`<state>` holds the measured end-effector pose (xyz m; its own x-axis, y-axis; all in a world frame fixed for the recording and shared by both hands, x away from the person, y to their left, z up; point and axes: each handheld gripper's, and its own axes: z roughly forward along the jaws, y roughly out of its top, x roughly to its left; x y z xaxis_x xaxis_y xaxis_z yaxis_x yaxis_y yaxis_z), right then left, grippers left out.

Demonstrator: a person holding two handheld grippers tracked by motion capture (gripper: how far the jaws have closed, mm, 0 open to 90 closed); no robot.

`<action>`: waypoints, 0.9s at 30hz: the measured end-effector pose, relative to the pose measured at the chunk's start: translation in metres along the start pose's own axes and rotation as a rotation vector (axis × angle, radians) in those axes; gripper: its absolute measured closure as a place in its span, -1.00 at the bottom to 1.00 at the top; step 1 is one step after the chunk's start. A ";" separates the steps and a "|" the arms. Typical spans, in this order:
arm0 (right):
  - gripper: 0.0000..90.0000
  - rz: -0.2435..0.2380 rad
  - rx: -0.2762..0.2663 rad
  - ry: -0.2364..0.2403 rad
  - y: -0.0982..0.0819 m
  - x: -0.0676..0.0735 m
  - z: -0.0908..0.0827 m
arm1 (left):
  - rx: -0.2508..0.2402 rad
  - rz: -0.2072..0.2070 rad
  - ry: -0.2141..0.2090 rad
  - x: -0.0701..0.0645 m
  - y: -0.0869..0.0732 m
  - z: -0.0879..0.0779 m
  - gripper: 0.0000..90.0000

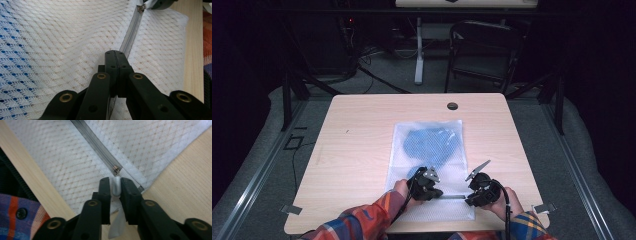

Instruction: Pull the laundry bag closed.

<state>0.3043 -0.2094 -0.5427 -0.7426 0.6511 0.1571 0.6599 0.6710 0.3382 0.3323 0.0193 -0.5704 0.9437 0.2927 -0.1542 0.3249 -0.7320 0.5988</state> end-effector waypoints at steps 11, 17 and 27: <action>-0.10 0.021 -0.147 0.032 -0.003 0.002 -0.024 | -0.021 0.000 -0.013 -0.002 0.001 -0.001 0.63; -0.48 0.062 -0.221 0.008 -0.008 -0.003 -0.034 | -0.065 -0.048 -0.003 0.002 0.006 -0.020 0.14; -0.84 0.131 -0.267 -0.087 -0.021 -0.011 -0.045 | -0.092 -0.134 0.030 0.020 -0.007 -0.065 -0.51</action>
<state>0.2937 -0.2466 -0.5096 -0.6328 0.7617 0.1390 0.6871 0.4697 0.5542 0.3450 0.0698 -0.5265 0.8895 0.4034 -0.2145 0.4393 -0.6259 0.6444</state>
